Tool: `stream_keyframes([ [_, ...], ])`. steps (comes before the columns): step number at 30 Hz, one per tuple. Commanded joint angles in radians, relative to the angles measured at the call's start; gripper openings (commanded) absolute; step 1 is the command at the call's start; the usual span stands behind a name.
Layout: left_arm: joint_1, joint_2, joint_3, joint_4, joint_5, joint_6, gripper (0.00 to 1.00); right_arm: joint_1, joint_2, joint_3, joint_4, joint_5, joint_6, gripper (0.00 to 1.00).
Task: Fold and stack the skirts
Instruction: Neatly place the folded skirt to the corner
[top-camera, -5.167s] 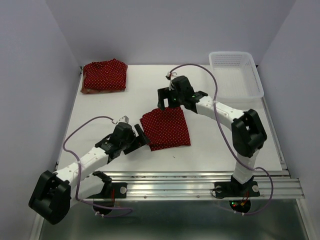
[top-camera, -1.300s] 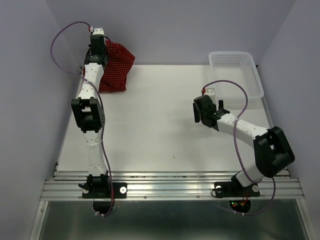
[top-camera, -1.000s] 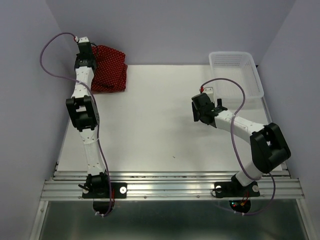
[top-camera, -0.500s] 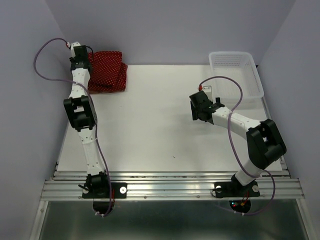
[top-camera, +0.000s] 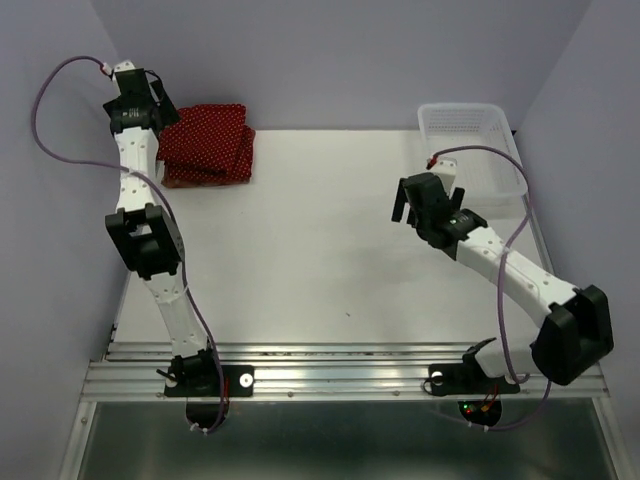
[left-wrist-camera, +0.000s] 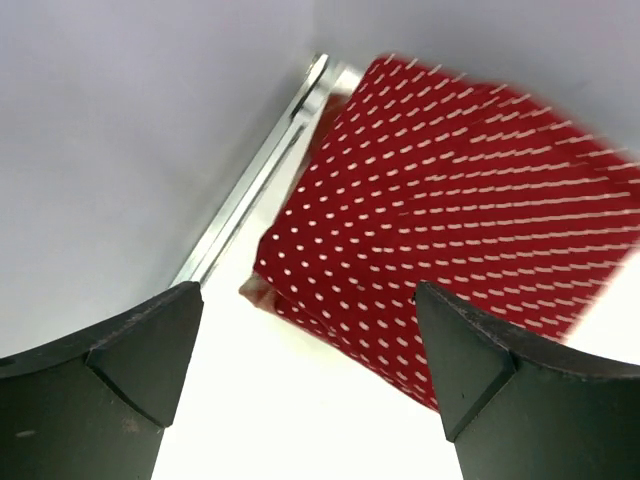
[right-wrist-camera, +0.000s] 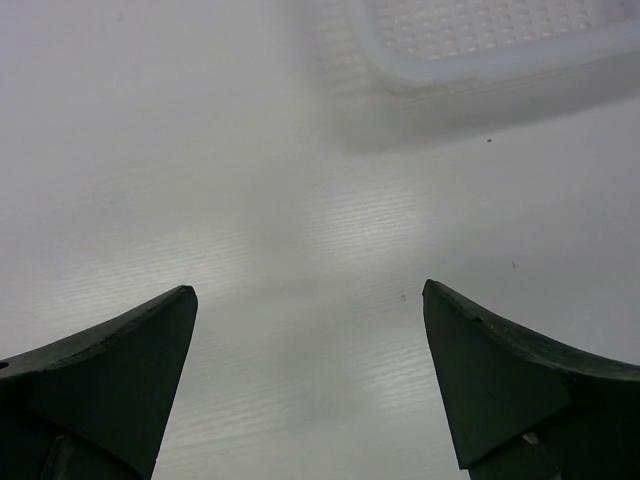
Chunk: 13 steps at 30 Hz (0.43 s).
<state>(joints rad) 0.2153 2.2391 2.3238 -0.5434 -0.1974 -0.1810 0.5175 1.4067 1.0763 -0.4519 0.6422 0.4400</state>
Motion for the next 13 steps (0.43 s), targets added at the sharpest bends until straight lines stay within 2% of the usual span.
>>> stream_keyframes([
  [1, 0.01, -0.267, -0.131, 0.049, 0.113, -0.084, 0.99, -0.005, -0.138, -0.047, 0.059, -0.054, 0.08, 1.0],
  [3, -0.005, -0.405, -0.248, 0.117, 0.133, -0.11, 0.99, -0.005, -0.185, -0.087, 0.114, -0.085, 0.083, 1.0],
  [5, -0.019, -0.534, -0.48, 0.237, 0.16, -0.132, 0.99, -0.005, -0.256, -0.145, 0.165, -0.124, 0.077, 1.0],
  [6, -0.022, -0.571, -0.481, 0.273, 0.17, -0.136, 0.99, -0.005, -0.276, -0.16, 0.174, -0.124, 0.077, 1.0],
  [7, -0.025, -0.625, -0.557, 0.325, 0.179, -0.14, 0.99, -0.005, -0.311, -0.185, 0.186, -0.122, 0.072, 1.0],
  [10, -0.03, -0.665, -0.621, 0.364, 0.179, -0.14, 0.99, -0.005, -0.344, -0.202, 0.196, -0.095, 0.051, 1.0],
  [13, -0.031, -0.656, -0.598, 0.361, 0.173, -0.137, 0.99, -0.005, -0.357, -0.207, 0.197, -0.053, 0.042, 1.0],
])
